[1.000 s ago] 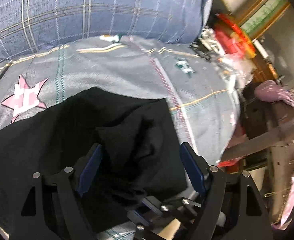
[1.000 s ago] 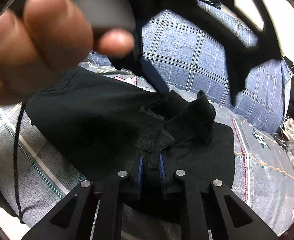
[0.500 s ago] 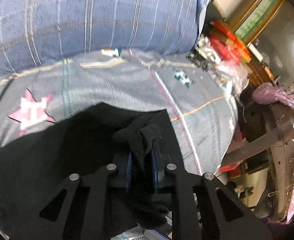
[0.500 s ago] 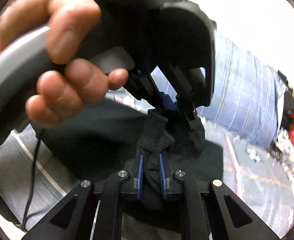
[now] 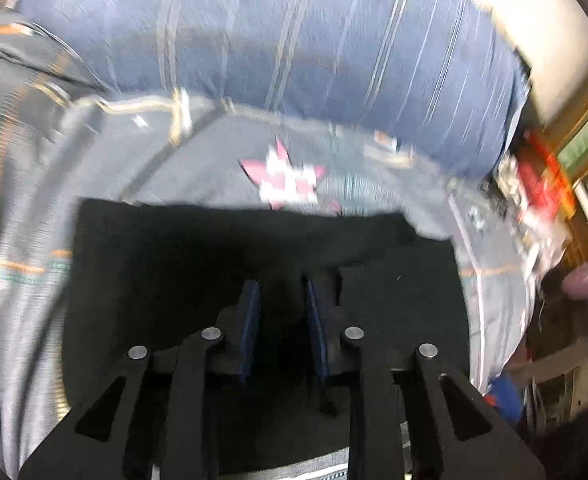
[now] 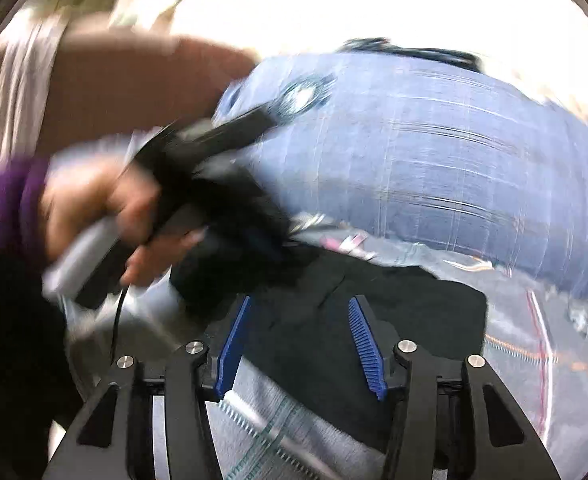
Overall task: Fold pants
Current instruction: 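Release the garment with both grippers and flatten the fold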
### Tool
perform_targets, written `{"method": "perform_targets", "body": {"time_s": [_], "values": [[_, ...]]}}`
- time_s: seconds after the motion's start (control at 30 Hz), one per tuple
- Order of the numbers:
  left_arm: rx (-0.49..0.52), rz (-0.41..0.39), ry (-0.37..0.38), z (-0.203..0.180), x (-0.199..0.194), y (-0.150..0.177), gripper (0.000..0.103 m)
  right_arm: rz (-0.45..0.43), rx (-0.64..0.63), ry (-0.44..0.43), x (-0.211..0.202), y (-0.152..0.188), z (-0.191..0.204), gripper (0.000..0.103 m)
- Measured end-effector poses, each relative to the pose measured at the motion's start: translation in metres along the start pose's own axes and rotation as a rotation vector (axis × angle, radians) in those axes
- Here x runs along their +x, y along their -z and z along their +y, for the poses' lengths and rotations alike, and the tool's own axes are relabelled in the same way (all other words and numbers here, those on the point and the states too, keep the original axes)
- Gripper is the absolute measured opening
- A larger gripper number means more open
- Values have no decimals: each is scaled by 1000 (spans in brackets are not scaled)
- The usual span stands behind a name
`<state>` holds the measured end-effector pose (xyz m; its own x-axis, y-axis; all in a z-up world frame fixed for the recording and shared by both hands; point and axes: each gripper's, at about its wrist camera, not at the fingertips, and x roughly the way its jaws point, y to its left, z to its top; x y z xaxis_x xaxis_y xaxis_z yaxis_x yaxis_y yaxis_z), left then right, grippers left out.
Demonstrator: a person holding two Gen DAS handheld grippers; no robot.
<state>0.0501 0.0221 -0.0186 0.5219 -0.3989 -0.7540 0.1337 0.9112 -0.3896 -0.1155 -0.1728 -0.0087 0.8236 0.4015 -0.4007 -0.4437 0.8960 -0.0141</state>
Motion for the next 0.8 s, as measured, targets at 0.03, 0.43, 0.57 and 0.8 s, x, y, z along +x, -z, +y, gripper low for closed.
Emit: {"method": "perform_targets", "body": {"time_s": [0.03,0.43,0.57,0.8], "values": [[10,-41,10,0,-10,4,29,-2,51,35,0,-2,-13,50],[222,15,-43,-37,26,60,60,291,307,273,68,23,-80,39],[163,-27,8,-24,6,54,60,294,273,282,71,27,-74,38],[41,-257,-113,26,-54,39,62,153,274,275,60,-9,-80,47]]}}
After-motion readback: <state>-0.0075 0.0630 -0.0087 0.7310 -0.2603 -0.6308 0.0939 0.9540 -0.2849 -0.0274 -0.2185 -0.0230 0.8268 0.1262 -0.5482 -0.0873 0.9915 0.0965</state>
